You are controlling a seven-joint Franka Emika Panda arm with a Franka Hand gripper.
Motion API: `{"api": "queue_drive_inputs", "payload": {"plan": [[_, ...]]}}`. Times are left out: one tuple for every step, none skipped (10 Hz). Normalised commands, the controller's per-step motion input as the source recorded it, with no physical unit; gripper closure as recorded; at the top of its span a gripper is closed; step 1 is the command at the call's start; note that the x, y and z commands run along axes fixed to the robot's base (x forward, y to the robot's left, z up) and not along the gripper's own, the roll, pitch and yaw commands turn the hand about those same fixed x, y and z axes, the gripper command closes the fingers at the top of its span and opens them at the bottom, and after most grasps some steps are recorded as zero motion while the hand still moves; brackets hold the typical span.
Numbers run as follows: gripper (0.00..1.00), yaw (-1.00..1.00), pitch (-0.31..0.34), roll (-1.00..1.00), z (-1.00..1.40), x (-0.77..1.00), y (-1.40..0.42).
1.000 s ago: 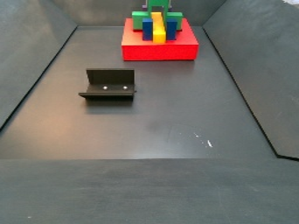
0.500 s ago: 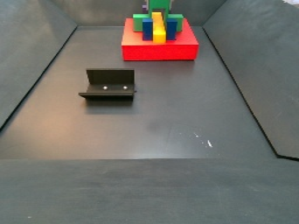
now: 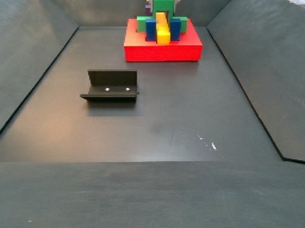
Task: Pick up the green object. Move up. Move to above the board. Insert the green object.
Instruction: Insert the green object.
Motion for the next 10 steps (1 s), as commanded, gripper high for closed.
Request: {"api": "queue_drive_inputs", "payload": {"plan": [[1.0,-0.13,-0.059,0.08,-0.09,0.0,0.0],[1.0,-0.13,-0.023,0.06,-0.12,0.0,0.0],[1.0,-0.12,-0.024,0.02,-0.19,0.05,0.0],[1.0,-0.11,-0.084,0.01,-0.38,0.01,0.0],[1.0,-0.09,-0.159,0.06,-0.61,0.0,-0.06],[1.0,-0.08,-0.181,0.09,-0.74,0.0,-0.07],[1.0,-0.06,-0.22,0.1,-0.79,0.0,-0.08],[1.0,-0.06,-0.204,0.1,-0.69,0.0,-0.05],[1.0,0.0,-0.101,0.07,-0.31,0.0,0.0],[1.0,0.0,0.0,0.0,0.0,0.0,0.0]]}}
